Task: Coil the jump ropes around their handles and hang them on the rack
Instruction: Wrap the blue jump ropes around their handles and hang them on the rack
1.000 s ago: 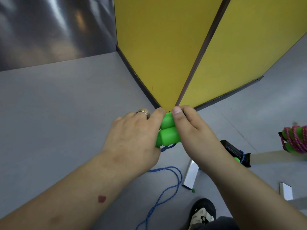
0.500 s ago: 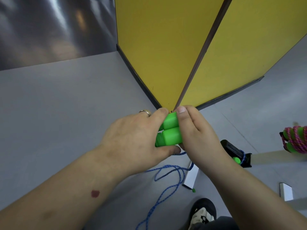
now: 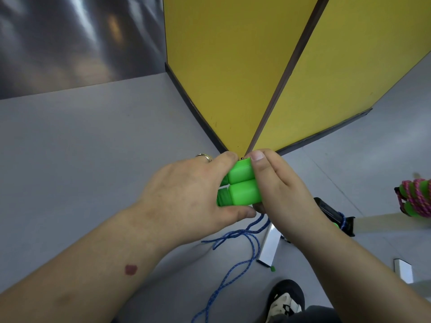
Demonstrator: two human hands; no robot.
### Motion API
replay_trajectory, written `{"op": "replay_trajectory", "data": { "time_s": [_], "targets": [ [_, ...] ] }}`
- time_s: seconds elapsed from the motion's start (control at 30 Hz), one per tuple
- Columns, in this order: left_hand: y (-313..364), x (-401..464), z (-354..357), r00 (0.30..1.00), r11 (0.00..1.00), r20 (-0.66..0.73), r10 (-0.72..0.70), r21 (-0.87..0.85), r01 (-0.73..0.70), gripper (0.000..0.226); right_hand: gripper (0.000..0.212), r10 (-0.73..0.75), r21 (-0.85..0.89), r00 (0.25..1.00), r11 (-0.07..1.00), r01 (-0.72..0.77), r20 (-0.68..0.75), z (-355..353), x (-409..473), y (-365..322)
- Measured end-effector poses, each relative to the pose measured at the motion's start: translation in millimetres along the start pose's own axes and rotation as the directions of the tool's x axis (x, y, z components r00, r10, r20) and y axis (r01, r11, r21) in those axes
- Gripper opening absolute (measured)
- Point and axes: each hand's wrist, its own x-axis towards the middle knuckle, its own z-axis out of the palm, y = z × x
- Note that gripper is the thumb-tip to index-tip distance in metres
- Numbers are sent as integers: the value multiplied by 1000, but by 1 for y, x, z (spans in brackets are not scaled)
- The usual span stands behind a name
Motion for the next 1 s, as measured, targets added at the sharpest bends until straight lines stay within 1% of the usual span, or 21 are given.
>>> {"op": "replay_trajectory", "data": {
  "time_s": [0.07,0.1,0.2,0.23,0.27,0.33,0.37,0.4,0.5,0.6,0.63,0.67,0.73,0.77,0.83,0.93,1.0],
  "targets": [
    [-1,0,0,1000,1000,6,7,-5,-7,76,36,17,20,1000,1000,-17,10,-2,1,1],
    [-2,1,-1,1000,1000,12,10,-13,-10,75,37,38,34,999,999,-39,38,-4,1,1],
    [-6,2,-4,999,999,30,20,-26,-19,72,50,120,125,969,981,-149,217,-16,7,3],
    [-8,2,-6,999,999,31,21,-43,-20,70,51,156,172,957,964,-202,246,-20,12,4],
    [-9,2,-7,999,997,28,20,-71,-18,66,48,198,192,948,949,-250,250,-24,16,6],
    [-12,1,-8,1000,991,17,21,-133,-19,52,32,275,164,933,935,-316,233,-28,23,9],
    [-12,1,-8,1000,987,16,24,-157,-21,47,26,286,173,926,927,-332,244,-27,23,12],
    [-11,1,-8,999,985,18,27,-171,-24,44,25,275,229,923,913,-339,269,-25,22,14],
    [-9,2,-6,999,983,26,37,-178,-32,42,31,242,444,924,822,-357,295,-15,14,12],
    [-11,3,-7,999,983,39,37,-181,-29,42,31,219,516,941,792,-326,258,-4,8,4],
    [-13,2,-7,998,984,48,32,-178,-23,43,31,215,504,948,807,-307,234,-1,6,2],
    [-13,2,-6,998,985,58,28,-174,-17,43,30,188,447,960,855,-263,205,1,4,1],
    [-13,1,-5,997,985,71,25,-171,-12,43,26,85,309,981,941,-136,174,7,-2,0],
    [-13,1,-4,997,985,71,28,-171,-15,45,21,53,279,987,956,-94,150,9,-4,0],
    [-10,0,-3,997,986,63,35,-163,-24,55,15,40,260,996,964,-59,80,11,-4,-3],
    [-6,-2,0,998,989,40,44,-141,-38,79,18,32,200,999,979,-34,9,8,-3,-4],
    [-5,-2,1,999,991,23,41,-127,-38,86,22,8,144,1000,990,-6,-15,5,-3,-4]
  ]
}}
